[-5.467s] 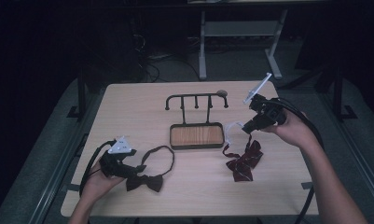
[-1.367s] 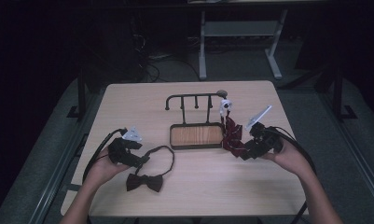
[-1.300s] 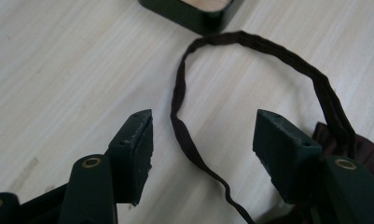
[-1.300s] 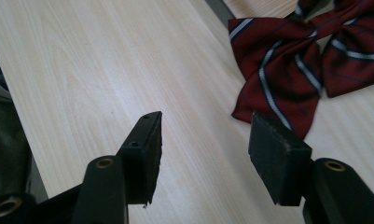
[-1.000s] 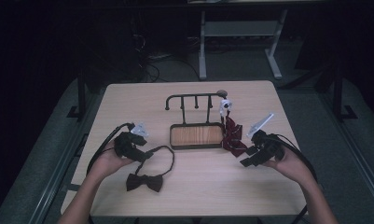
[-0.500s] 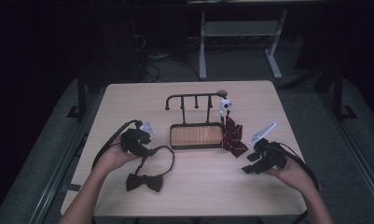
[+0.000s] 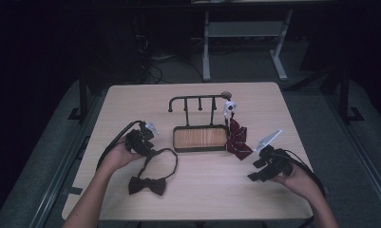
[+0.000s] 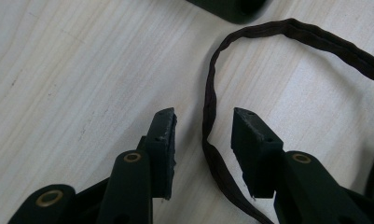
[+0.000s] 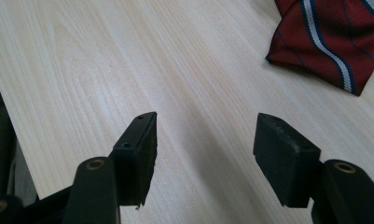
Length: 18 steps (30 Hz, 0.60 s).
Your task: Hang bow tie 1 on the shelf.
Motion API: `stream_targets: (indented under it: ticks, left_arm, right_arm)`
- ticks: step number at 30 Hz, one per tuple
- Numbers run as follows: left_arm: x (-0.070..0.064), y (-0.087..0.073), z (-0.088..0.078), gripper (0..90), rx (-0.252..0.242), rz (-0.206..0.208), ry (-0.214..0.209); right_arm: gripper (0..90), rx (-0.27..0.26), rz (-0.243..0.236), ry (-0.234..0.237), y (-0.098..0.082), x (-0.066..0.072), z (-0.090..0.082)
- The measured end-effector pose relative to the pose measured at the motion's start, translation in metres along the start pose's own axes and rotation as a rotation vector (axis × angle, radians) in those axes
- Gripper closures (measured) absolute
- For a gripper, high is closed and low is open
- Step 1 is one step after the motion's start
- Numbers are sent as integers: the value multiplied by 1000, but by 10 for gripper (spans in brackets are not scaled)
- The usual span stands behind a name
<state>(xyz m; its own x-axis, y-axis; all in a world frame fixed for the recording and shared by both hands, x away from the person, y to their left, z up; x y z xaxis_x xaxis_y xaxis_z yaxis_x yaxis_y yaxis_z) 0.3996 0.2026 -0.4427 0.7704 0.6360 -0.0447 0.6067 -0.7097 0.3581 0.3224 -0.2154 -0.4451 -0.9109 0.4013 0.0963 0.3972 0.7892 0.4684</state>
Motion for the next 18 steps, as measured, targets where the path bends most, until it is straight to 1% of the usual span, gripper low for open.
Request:
stream_targets:
  ticks: [3,4,5,10,12,14,15,18]
  left_arm:
    - [0,1,2,646,8,7,-1]
    - [0,1,3,658,12,0,-3]
    - [0,1,4,671,16,6,-4]
    - [1,2,10,715,50,5,-9]
    - [0,2,13,746,59,14,-8]
    - [0,1,14,793,75,20,-24]
    - [-1,1,15,814,71,17,-23]
    - [-2,1,14,886,83,31,-31]
  right_arm:
    - [393,-3,4,2,0,0,0]
    - [393,-3,3,3,0,0,0]
    - [393,-5,-1,3,0,0,0]
    - [395,-13,3,7,-2,0,-1]
    - [394,-19,4,7,-2,0,-2]
    - [395,-22,2,6,-2,0,-3]
    - [397,-24,-1,7,-2,0,-4]
    - [404,-36,1,8,-3,0,-7]
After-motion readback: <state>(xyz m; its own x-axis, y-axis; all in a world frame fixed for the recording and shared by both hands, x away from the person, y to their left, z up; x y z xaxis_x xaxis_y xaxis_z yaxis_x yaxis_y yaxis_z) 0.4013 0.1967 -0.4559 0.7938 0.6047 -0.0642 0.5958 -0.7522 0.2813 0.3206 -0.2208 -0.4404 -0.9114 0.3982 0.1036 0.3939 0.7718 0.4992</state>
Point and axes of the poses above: each handheld gripper's, and its own axes: z roughly forward along the jaws, y roughly out of its top, x roughly to its left, the point moved 2 cm from there along z, roughly forward along the jaws, and after that the axes turned 10 degrees about -z, right-handed, at the moved point
